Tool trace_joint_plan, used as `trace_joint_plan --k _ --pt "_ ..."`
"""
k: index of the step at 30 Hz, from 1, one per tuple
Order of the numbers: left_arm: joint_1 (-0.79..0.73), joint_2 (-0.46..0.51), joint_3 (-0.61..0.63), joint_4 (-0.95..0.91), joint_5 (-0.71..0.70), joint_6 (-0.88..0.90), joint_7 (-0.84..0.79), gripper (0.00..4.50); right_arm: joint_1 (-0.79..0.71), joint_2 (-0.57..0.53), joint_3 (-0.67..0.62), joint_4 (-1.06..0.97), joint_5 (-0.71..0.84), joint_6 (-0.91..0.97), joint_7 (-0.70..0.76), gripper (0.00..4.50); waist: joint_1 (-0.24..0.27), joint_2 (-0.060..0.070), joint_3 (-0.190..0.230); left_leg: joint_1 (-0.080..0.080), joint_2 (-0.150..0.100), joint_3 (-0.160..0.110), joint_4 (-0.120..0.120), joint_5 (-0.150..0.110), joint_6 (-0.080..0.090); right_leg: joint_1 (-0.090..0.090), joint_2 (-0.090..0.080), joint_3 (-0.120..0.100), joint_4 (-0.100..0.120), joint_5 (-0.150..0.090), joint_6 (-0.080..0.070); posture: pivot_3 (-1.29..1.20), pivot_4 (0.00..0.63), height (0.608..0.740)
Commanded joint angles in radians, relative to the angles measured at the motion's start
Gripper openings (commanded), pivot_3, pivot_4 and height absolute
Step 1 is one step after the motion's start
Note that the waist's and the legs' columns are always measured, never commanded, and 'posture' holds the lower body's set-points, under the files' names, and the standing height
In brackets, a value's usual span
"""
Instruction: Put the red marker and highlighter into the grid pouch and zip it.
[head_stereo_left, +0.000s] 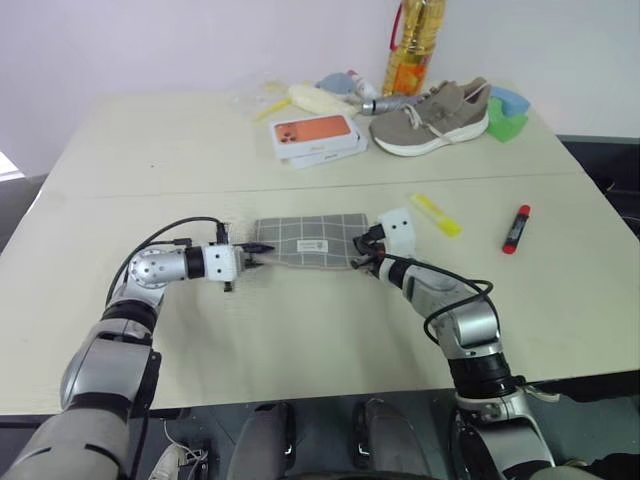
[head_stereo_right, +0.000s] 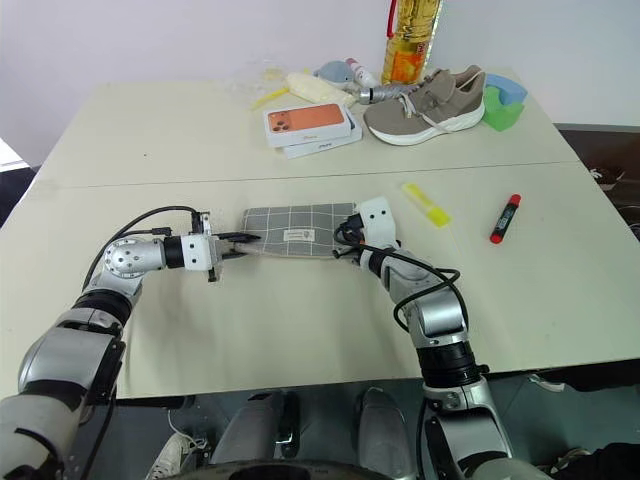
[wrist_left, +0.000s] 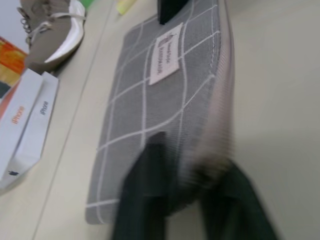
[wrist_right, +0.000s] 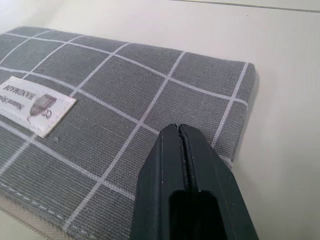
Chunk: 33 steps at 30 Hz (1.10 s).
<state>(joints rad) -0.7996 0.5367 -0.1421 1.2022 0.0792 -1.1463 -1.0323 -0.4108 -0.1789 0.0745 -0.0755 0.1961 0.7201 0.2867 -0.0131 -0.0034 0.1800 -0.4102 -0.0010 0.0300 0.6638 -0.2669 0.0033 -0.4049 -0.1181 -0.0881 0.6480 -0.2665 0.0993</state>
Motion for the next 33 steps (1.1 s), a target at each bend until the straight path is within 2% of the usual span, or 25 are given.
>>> trace_joint_plan --k 1,4,7,8,10,12,15,18,24,33 --pt "-0.012 0.004 0.013 -0.002 -0.009 -0.017 0.009 0.04 0.004 0.008 0.014 -0.028 -0.004 -0.005 0.0 0.0 0.0 0.0 0.0 0.0 0.0 0.0 0.0 0.0 0.0 0.0 0.0 0.0 0.0 0.0 0.0 0.0 0.15 0.74" --pt "0.004 0.004 0.03 -0.015 -0.047 0.014 -0.016 0.04 -0.001 -0.008 0.016 -0.042 -0.023 -0.04 0.002 0.0 0.0 0.0 0.0 0.0 0.0 0.0 0.0 0.0 0.0 0.0 0.0 0.0 0.0 0.0 0.0 0.0 0.15 0.74" --pt "0.034 0.001 0.065 -0.068 -0.133 0.118 -0.08 0.04 -0.005 -0.065 0.012 -0.098 -0.047 -0.077 0.025 0.0 -0.001 0.0 0.0 0.0 0.0 0.0 0.0 0.0 0.0 0.0 0.0 0.0 0.0 0.0 0.0 0.0 0.15 0.74" --pt "0.052 0.002 0.079 -0.108 -0.166 0.175 -0.091 0.04 0.002 -0.08 -0.023 -0.134 -0.011 -0.069 0.049 0.0 -0.001 0.0 0.0 0.0 0.001 0.0 0.0 0.0 0.0 0.0 0.0 0.0 0.0 0.0 0.0 0.0 0.15 0.74" --pt "0.109 0.013 0.1 -0.224 -0.207 0.293 -0.079 0.0 0.019 -0.135 -0.081 -0.203 0.038 -0.031 0.091 0.54 0.0 0.0 0.0 -0.001 0.001 0.0 0.0 0.0 0.0 -0.001 0.0 0.0 0.0 0.0 0.0 0.0 0.15 0.74" --pt "0.178 0.022 0.116 -0.36 -0.239 0.393 -0.056 0.0 0.038 -0.193 -0.11 -0.257 0.055 0.0 0.119 1.32 0.0 0.0 0.0 -0.001 0.001 0.0 0.0 0.0 0.0 0.0 0.0 0.0 0.0 0.0 0.0 0.0 0.15 0.74" --pt "0.304 0.029 0.132 -0.576 -0.263 0.529 -0.002 0.0 0.079 -0.256 -0.147 -0.338 0.098 0.044 0.158 2.87 0.0 0.0 0.0 -0.001 0.002 0.0 0.0 0.0 0.0 0.0 0.0 0.0 0.0 0.0 0.0 0.0 0.15 0.74" --pt "0.39 0.023 0.139 -0.73 -0.26 0.629 0.057 0.0 0.118 -0.293 -0.133 -0.394 0.116 0.071 0.186 4.44 0.0 0.0 0.0 -0.001 0.002 0.0 0.0 0.0 0.0 0.0 0.0 0.0 0.0 0.0 0.0 0.0 0.15 0.74" --pt "0.5 -0.019 0.131 -0.924 -0.248 0.762 0.16 0.0 0.156 -0.236 -0.055 -0.411 0.109 0.096 0.141 4.48 0.003 0.0 0.0 0.0 0.002 0.0 0.0 0.0 0.0 0.001 0.0 0.001 0.0 0.0 0.0 0.0 0.15 0.74" --pt "0.523 -0.058 0.114 -0.961 -0.228 0.775 0.209 0.0 0.103 -0.127 -0.025 -0.309 0.077 0.097 0.043 4.48 0.005 0.0 0.0 0.0 0.001 -0.001 0.0 0.0 0.0 0.001 -0.001 0.001 0.0 0.0 0.0 0.0 0.15 0.74"
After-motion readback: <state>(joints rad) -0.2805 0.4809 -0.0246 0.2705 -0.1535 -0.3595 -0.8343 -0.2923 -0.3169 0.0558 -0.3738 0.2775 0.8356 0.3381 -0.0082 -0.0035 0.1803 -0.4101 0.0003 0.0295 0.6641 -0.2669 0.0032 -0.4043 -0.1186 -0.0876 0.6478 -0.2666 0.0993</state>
